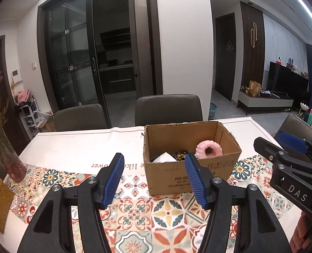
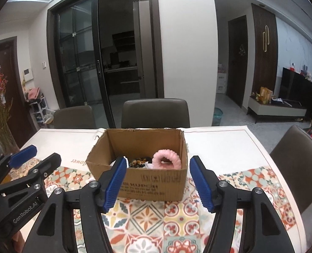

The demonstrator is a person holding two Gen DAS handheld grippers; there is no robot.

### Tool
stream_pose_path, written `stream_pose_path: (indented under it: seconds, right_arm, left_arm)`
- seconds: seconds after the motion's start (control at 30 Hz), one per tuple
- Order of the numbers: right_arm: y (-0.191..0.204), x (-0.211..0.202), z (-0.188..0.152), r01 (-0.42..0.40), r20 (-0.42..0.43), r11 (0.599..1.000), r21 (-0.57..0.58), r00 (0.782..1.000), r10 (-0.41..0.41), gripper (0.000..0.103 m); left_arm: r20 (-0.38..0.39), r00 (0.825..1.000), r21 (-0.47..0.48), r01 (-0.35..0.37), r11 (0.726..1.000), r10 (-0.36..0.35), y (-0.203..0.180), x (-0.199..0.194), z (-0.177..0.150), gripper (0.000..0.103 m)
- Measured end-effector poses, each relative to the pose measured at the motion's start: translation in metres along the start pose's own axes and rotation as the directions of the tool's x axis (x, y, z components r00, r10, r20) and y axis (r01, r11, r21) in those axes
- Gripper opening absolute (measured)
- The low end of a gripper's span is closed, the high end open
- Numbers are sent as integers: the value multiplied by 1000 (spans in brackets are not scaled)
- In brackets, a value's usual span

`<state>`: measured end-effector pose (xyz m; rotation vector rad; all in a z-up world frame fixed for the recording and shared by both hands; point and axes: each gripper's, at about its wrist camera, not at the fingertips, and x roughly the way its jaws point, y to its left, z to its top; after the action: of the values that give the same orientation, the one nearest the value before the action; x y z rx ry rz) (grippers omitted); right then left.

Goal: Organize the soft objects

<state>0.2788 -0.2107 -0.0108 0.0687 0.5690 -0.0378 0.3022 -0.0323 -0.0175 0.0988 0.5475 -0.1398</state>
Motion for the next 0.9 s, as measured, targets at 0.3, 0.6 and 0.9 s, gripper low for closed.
stream_pose_path:
  seconds: [0.3,0.6,0.9]
  right_arm:
    - [8,-50,-9,38,41,999,-4,998,-38,69]
    - [-2,-94,-20,31,52,999,-16,998,-30,69]
    - [-22,-137,-41,7,57,1000,-10,998,-6,69]
  left_arm:
    - [30,999,8,11,1000,-11,3,-45,-10,64]
    - [61,998,-4,-12,1000,12,-14,-91,-21,69]
    - [69,997,-29,-28,999,30,-35,-139,-44,73]
